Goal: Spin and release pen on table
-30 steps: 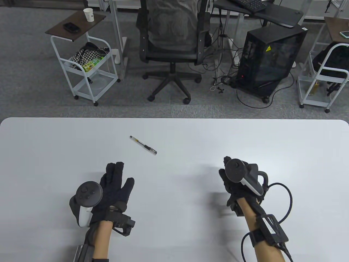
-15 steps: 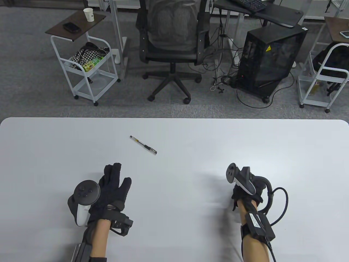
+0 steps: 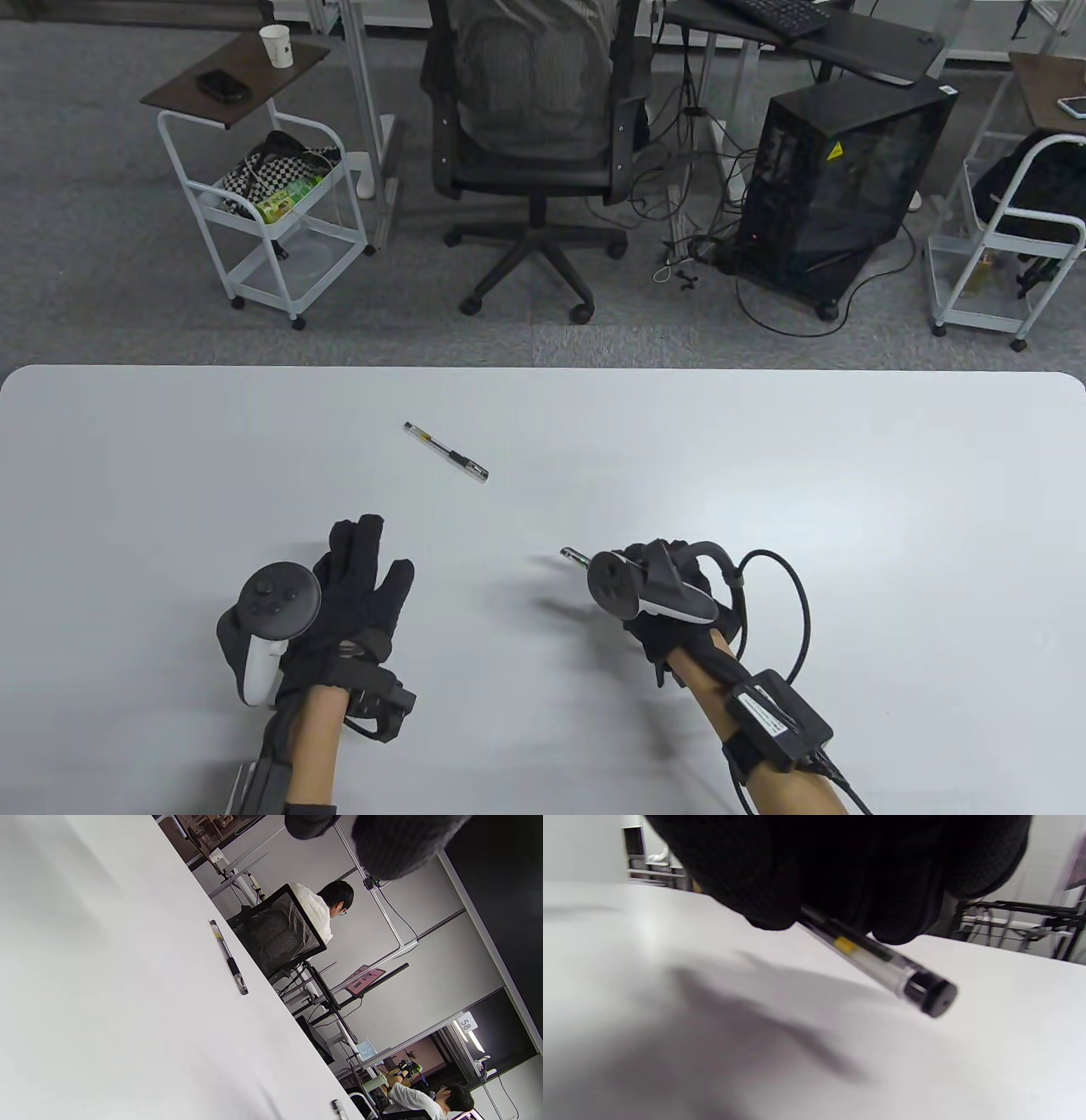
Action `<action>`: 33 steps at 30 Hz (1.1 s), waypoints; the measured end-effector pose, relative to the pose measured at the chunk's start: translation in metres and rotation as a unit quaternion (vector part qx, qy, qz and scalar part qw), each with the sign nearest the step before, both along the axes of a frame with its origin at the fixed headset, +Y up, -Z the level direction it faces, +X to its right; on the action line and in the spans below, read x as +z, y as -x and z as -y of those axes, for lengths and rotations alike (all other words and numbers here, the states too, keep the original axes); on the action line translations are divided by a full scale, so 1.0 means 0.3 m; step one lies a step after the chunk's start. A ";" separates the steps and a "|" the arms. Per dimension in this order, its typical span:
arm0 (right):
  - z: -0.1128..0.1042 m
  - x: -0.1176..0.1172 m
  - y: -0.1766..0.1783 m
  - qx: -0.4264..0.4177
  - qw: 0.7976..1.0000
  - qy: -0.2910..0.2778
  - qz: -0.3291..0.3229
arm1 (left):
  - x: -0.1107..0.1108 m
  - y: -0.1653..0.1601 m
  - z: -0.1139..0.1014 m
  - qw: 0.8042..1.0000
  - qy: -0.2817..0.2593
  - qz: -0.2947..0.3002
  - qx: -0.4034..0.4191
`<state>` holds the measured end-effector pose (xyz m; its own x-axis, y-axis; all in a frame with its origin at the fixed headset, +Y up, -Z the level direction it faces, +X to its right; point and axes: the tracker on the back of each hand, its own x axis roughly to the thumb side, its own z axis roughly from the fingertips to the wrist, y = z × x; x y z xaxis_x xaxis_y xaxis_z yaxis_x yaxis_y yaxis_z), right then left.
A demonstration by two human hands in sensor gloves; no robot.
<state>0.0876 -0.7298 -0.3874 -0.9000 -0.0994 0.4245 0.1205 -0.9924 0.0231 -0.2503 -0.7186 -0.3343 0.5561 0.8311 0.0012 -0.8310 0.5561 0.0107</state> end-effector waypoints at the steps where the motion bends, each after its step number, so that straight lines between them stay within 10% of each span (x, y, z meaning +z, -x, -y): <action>1: 0.021 -0.001 0.008 0.003 1.000 0.010 0.000 | 0.000 0.000 0.000 1.000 0.001 0.000 0.001; 16: 0.097 0.005 0.022 0.122 0.987 0.003 -0.101 | -0.001 -0.003 0.001 1.000 0.013 0.000 -0.003; 23: 0.012 -0.006 -0.077 -0.121 0.990 0.012 0.078 | -0.002 -0.001 -0.002 1.000 0.012 0.001 0.001; 33: -0.100 0.145 -0.275 -0.113 0.986 0.004 0.122 | 0.008 -0.004 -0.012 1.000 0.004 0.005 0.004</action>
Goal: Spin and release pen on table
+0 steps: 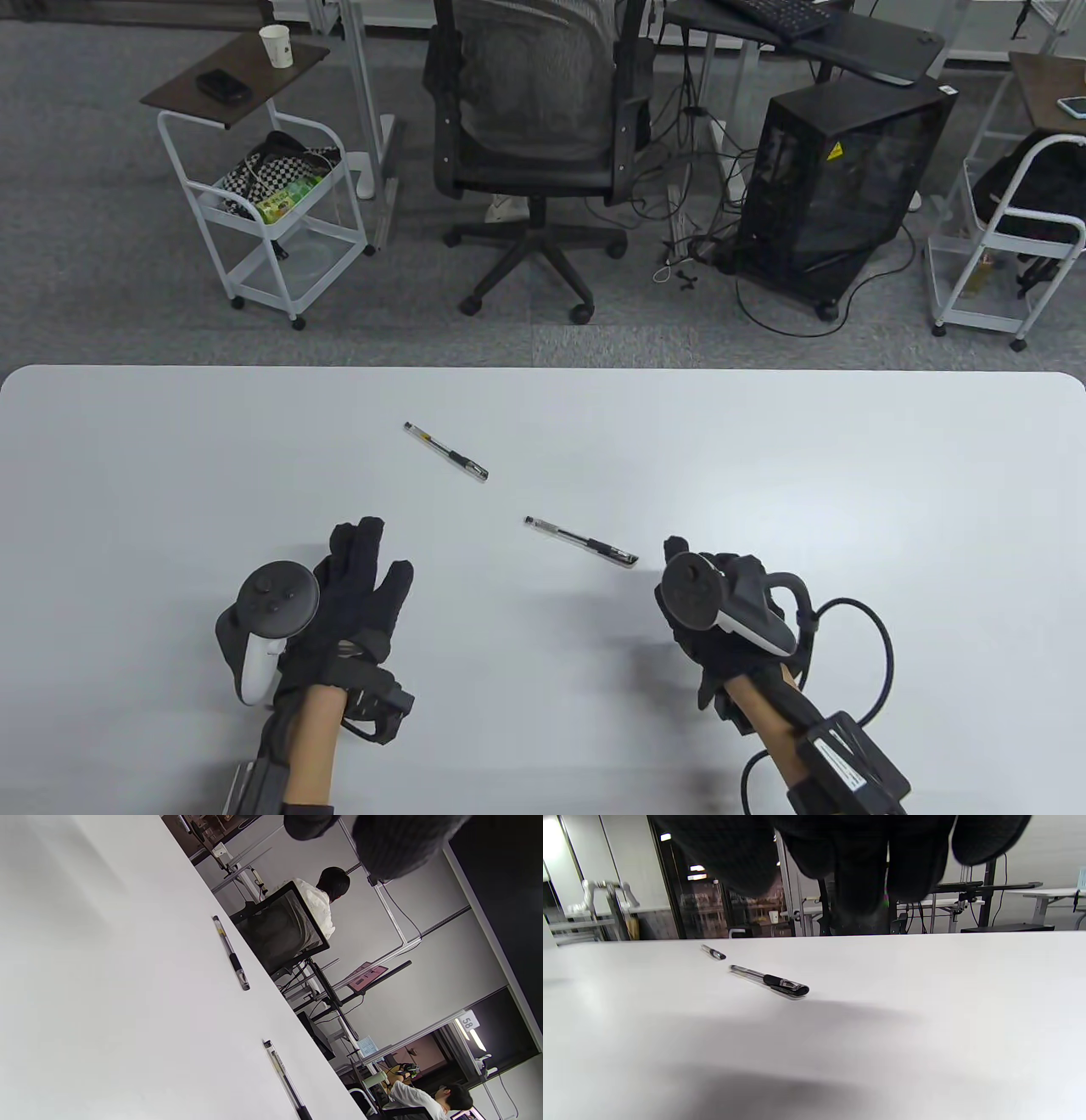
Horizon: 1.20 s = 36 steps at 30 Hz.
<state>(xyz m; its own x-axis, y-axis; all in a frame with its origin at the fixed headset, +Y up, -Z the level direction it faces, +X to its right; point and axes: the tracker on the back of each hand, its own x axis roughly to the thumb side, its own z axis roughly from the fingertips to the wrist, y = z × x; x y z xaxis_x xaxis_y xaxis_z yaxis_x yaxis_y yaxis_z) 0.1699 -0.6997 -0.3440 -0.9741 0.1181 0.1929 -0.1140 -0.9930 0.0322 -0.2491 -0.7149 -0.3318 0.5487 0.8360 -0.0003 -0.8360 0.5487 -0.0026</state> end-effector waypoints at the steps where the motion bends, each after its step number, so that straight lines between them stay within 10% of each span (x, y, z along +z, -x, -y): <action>1: 0.019 0.016 -0.033 -0.028 1.000 -0.012 0.006 | 0.004 -0.003 -0.003 1.000 -0.002 0.002 -0.001; 16: 0.048 0.044 -0.156 -0.152 0.986 -0.072 -0.017 | 0.037 -0.179 -0.046 0.994 -0.086 0.062 -0.019; 36: 0.047 0.051 -0.127 -0.144 0.988 -0.046 -0.037 | 0.034 -0.227 -0.015 0.993 -0.051 0.092 -0.055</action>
